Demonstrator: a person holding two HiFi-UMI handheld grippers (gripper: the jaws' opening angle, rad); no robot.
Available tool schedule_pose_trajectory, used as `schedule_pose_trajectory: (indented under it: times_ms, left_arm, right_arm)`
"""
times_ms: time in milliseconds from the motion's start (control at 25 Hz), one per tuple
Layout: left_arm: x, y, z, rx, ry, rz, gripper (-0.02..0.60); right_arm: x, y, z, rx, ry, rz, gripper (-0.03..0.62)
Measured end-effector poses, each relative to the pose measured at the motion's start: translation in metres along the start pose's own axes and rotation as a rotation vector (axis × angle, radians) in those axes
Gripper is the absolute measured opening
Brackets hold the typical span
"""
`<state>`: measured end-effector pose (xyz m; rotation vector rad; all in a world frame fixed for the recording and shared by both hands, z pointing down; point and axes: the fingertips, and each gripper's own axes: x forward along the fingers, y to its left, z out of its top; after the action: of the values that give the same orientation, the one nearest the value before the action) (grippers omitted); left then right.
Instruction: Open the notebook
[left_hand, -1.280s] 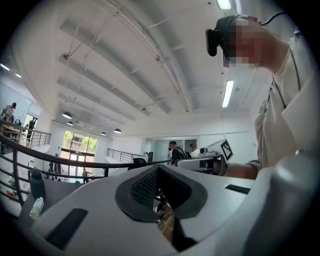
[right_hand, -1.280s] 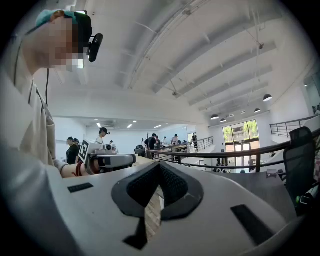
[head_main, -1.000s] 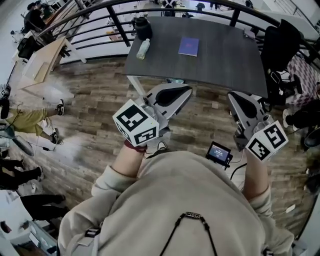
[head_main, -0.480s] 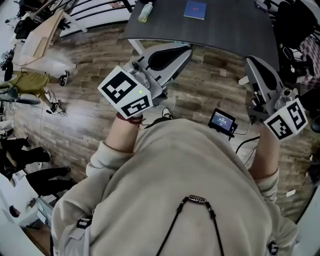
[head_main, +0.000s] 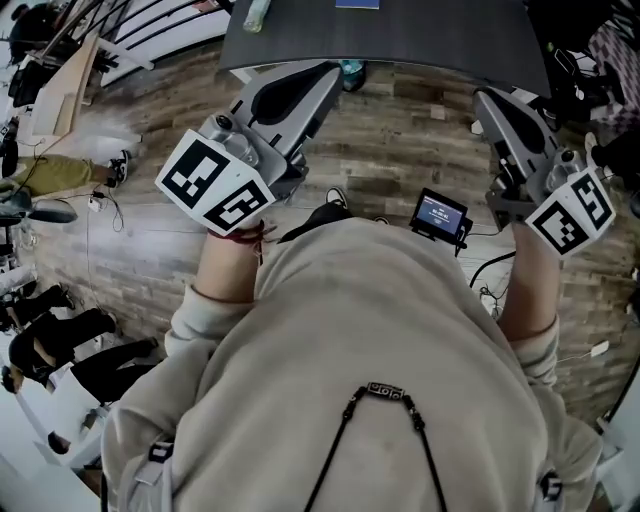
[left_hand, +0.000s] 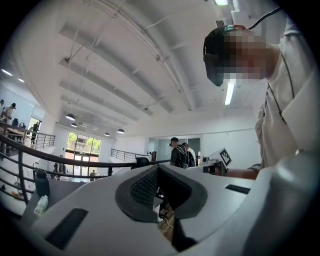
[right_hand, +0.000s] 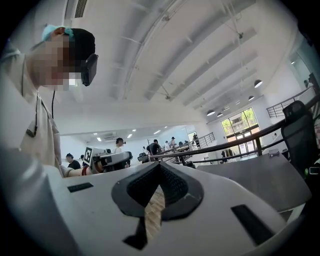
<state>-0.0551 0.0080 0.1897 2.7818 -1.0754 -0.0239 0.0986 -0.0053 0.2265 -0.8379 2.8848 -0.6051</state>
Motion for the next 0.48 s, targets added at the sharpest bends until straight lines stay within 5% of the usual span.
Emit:
schedule_pose_trajectory:
  times_ms: [480]
  left_arm:
    - [0.04, 0.039, -0.019, 0.035, 0.035, -0.12, 0.006]
  right_arm:
    - [0.032, -0.025, -0.007, 0.069, 0.071, -0.098, 0.015]
